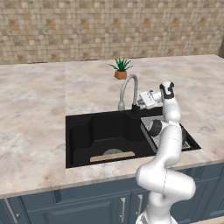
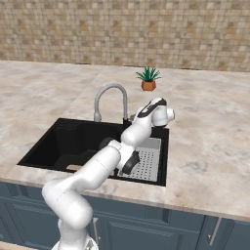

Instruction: Turn on the sink faucet with hot water and rinse the cutting board for ten seconds, then turn off the faucet. Push the cutting board to reach the water if necessary.

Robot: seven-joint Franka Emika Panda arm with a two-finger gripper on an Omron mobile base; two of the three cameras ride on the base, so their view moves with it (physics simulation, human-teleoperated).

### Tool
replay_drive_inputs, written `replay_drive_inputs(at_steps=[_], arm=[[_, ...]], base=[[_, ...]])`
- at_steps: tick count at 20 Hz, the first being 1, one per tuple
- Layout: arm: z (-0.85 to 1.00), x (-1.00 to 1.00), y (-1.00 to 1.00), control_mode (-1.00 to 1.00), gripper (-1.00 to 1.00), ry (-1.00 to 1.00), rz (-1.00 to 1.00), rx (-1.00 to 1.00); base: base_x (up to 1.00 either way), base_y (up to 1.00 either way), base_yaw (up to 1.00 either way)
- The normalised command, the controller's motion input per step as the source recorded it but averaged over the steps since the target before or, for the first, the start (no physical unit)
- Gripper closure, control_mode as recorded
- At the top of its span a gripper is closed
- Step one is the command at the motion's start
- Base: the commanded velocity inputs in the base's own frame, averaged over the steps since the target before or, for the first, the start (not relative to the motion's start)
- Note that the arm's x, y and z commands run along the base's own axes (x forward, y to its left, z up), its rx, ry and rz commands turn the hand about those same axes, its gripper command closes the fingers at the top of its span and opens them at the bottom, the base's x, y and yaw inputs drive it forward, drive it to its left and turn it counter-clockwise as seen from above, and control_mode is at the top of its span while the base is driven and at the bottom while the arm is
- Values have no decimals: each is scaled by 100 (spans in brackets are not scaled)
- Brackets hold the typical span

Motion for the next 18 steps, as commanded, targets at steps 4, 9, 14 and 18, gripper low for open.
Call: replay_drive_inputs(at_steps=[4,9,14,18], arm=[[0,0,0,-100,100,0,0,0],[0,0,1,-100,100,0,0,0],[0,0,17,-100,100,0,0,0],[0,0,22,-100,100,0,0,0]], base=[[0,0,0],[0,0,0],[0,0,0],[0,0,0]])
